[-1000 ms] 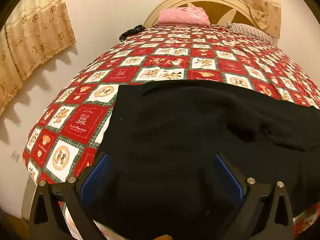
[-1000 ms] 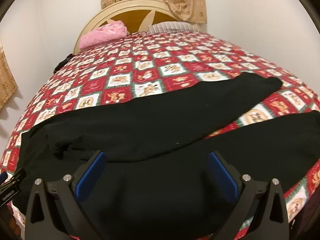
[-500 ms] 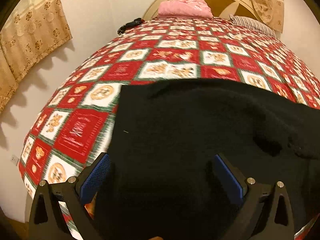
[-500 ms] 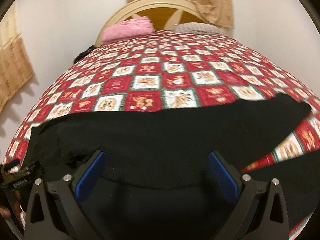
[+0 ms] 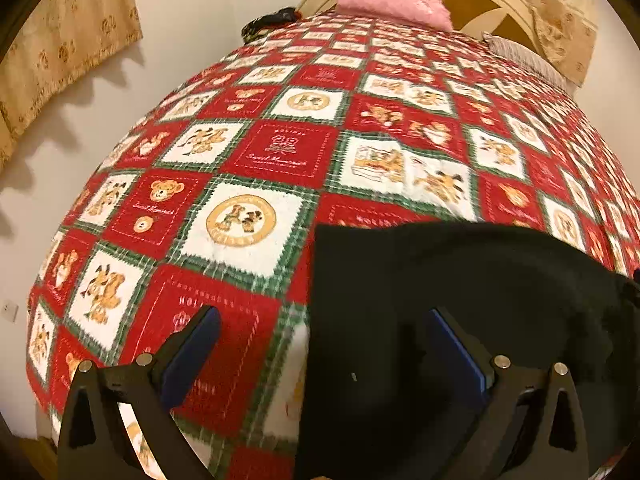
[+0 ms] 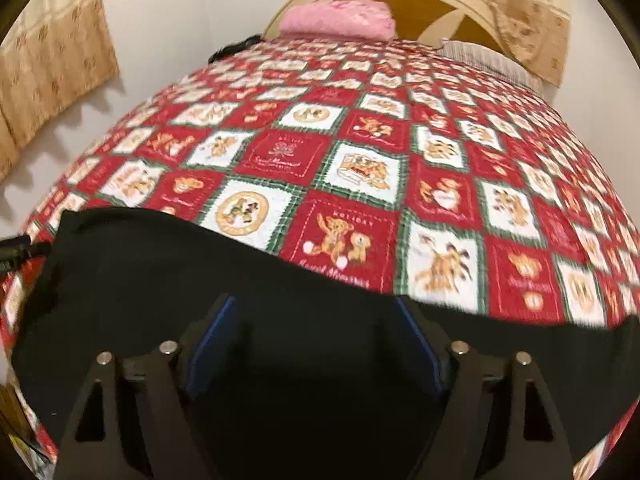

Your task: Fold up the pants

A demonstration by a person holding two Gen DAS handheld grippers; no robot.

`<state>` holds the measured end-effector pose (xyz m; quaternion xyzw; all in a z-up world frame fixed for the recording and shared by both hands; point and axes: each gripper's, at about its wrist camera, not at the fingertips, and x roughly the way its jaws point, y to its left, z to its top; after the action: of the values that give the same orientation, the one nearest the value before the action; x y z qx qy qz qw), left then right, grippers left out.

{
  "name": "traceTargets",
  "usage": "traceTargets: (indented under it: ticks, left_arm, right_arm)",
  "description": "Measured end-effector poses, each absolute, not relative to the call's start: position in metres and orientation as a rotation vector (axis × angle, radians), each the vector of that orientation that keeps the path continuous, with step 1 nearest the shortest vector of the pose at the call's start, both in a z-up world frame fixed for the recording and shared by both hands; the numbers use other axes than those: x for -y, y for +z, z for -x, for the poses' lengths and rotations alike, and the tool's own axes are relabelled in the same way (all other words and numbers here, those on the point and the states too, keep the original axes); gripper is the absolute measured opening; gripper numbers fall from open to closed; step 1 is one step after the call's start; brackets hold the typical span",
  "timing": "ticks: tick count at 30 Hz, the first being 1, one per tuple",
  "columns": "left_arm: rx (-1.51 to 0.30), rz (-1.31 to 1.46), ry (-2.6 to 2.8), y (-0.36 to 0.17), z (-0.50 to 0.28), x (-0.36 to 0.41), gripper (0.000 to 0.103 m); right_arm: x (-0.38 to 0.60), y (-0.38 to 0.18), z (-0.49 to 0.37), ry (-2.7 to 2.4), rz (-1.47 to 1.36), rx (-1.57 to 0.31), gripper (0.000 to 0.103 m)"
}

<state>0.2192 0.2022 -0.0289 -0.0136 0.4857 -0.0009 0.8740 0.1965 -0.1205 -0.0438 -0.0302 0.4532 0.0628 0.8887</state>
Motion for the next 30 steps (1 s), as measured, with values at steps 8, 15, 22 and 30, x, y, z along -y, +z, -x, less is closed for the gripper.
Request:
traceTargets:
  ticks: [8,15,22,30]
  left_arm:
    - [-1.077,0.059,-0.053,-0.046,-0.256,-0.2,0.09]
    - [-1.063,0.091,-0.065,-0.051,-0.263,-0.202,0.086]
    - [-1.017,0.062,-0.129,-0.049,-0.265,-0.19,0.049]
    - [-0.928,0.222,-0.23,-0.014,-0.272,-0.187,0.02]
  right_arm:
    - [0.124,-0.072,-0.23,0.166,0.085,-1.032,0.075]
    - [0.118,-0.073,-0.233,0.255,0.099,-1.012,0.074]
    - [0.104,-0.064,-0.227,0.419,0.169,-1.054,0.009]
    - [0.121,-0.001,-0.204,0.381,0.09,-0.874,0.008]
